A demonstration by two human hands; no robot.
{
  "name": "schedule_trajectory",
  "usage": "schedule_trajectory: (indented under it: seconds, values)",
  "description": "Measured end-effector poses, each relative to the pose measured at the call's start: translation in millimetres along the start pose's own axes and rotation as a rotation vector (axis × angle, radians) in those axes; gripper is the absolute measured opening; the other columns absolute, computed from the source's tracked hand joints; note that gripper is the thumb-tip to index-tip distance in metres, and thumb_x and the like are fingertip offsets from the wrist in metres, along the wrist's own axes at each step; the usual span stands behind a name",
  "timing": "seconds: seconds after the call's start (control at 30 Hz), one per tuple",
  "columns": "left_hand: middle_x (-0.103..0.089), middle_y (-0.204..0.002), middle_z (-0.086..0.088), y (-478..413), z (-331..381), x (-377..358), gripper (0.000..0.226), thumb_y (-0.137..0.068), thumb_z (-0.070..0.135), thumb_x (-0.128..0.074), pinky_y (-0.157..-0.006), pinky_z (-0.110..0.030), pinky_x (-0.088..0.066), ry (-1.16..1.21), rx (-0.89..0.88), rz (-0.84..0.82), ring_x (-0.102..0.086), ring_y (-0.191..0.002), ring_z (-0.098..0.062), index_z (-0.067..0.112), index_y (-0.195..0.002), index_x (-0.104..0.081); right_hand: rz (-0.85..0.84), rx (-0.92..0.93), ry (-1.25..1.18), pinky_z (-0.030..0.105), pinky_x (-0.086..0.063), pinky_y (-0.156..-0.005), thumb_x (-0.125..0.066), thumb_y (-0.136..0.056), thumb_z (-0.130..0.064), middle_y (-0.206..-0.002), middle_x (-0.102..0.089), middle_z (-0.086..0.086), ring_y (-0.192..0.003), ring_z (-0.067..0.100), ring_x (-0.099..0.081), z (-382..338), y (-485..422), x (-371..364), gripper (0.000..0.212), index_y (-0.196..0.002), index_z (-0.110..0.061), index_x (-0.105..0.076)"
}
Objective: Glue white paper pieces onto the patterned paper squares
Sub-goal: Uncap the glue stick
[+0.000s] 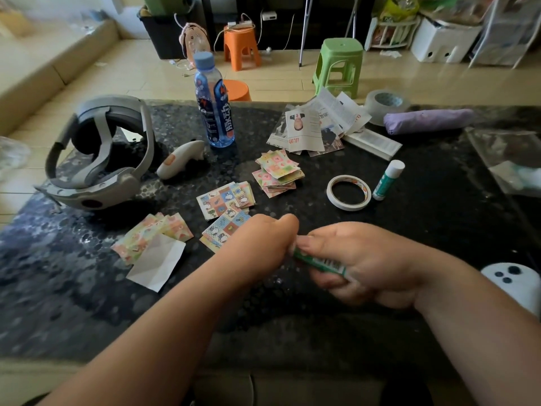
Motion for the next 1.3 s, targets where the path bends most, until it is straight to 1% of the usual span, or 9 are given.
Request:
schedule_trajectory:
  seconds: [0.07,0.13,0.27,0.4,0.5,0.67,0.83,1.03,1.3]
  values:
    - [-0.05,-0.081,-0.009,-3.7,-34.0,20.6,0.016,-0.1,0.008,-0.047,-0.06,-0.038,-0.044,0.327,0.179,0.151,-0.054,-0.073,-0.028,0.018,-0.088,-0.044,-0.177,-0.068,-0.18,0.014,-0.018,-0.036,-0.059,-0.098,-0.041,-0.055,-0.035,0.002,-0.031,0.004,-0.025,3.0,12.8,1.6,0.034,-0.1,-0.008,-0.059]
    - [-0.034,-0.059,-0.004,-1.3,-76.1,40.7,0.032,-0.095,0.011,-0.045,-0.047,-0.033,-0.023,0.929,0.329,0.327,-0.034,-0.048,-0.02,0.023,-0.067,-0.034,-0.267,-0.02,-0.34,0.016,-0.023,-0.036,-0.071,-0.093,-0.043,-0.058,-0.037,0.002,-0.032,0.004,-0.03,0.8,24.9,12.1,0.037,-0.101,-0.007,-0.065]
    - [-0.023,-0.051,0.0,1.4,-91.3,22.8,0.047,-0.1,0.041,-0.042,-0.043,-0.026,-0.016,1.427,0.395,0.274,-0.017,-0.045,-0.016,0.023,-0.058,-0.029,-0.014,0.164,-0.225,0.025,-0.034,-0.042,-0.074,-0.089,-0.032,-0.066,-0.045,0.008,-0.045,0.014,-0.041,-1.2,23.3,30.4,0.029,-0.088,-0.007,-0.058]
    - [-0.03,-0.054,-0.001,-0.3,-34.8,-33.9,0.063,-0.097,0.071,-0.037,-0.049,-0.029,-0.026,1.391,0.368,-0.198,-0.027,-0.047,-0.017,0.02,-0.06,-0.035,0.419,0.338,0.241,0.037,-0.042,-0.056,-0.082,-0.086,-0.022,-0.061,-0.05,0.001,-0.054,0.017,-0.047,-9.7,8.7,34.1,0.029,-0.081,-0.014,-0.055]
    - [-0.033,-0.056,-0.001,5.9,-7.9,-57.6,0.065,-0.095,0.073,-0.037,-0.052,-0.029,-0.031,1.358,0.297,-0.381,-0.033,-0.05,-0.016,0.017,-0.065,-0.046,0.539,0.425,0.256,0.036,-0.047,-0.057,-0.088,-0.077,-0.035,-0.065,-0.059,-0.003,-0.056,0.012,-0.054,-16.8,9.2,30.5,0.029,-0.088,-0.021,-0.065]
    - [-0.034,-0.057,-0.002,9.6,2.7,-68.1,0.062,-0.096,0.071,-0.04,-0.051,-0.028,-0.032,1.407,0.296,-0.402,-0.035,-0.051,-0.015,0.016,-0.085,-0.068,0.516,0.413,0.198,0.045,-0.064,-0.074,-0.083,-0.083,-0.018,-0.085,-0.077,0.009,-0.08,0.029,-0.076,-11.7,3.6,17.2,0.018,-0.097,-0.01,-0.076]
    - [-0.043,-0.059,-0.005,5.4,-0.2,-72.2,0.073,-0.095,0.075,-0.032,-0.052,-0.029,-0.036,1.308,0.302,-0.399,-0.041,-0.052,-0.017,0.011,-0.091,-0.066,0.547,0.4,0.321,0.025,-0.058,-0.064,-0.084,-0.083,-0.022,-0.078,-0.077,0.003,-0.07,0.015,-0.073,-13.0,4.4,25.6,0.012,-0.087,-0.013,-0.076]
    - [-0.053,-0.056,-0.006,-0.4,-18.2,-63.5,0.064,-0.099,0.068,-0.036,-0.049,-0.029,-0.036,1.171,0.334,-0.157,-0.044,-0.046,-0.018,0.013,-0.08,-0.062,1.001,0.165,0.58,0.029,-0.047,-0.061,-0.082,-0.082,-0.029,-0.075,-0.069,0.004,-0.073,0.02,-0.066,6.4,7.6,119.6,0.019,-0.081,-0.014,-0.071]
    - [-0.058,-0.061,-0.002,4.0,-24.0,-58.3,0.038,-0.1,0.045,-0.057,-0.058,-0.034,-0.044,0.994,0.298,-0.173,-0.051,-0.056,-0.017,0.015,-0.08,-0.065,1.164,-0.118,0.518,0.037,-0.053,-0.069,-0.081,-0.085,-0.034,-0.08,-0.068,0.005,-0.075,0.023,-0.065,51.5,12.2,180.7,0.019,-0.087,-0.018,-0.07]
Point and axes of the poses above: each hand's wrist, its own y-axis away from the middle knuckle, its own x-axis out of the back of the hand, z = x × y, the point moved 7 cm from there along -y, towards the middle knuckle
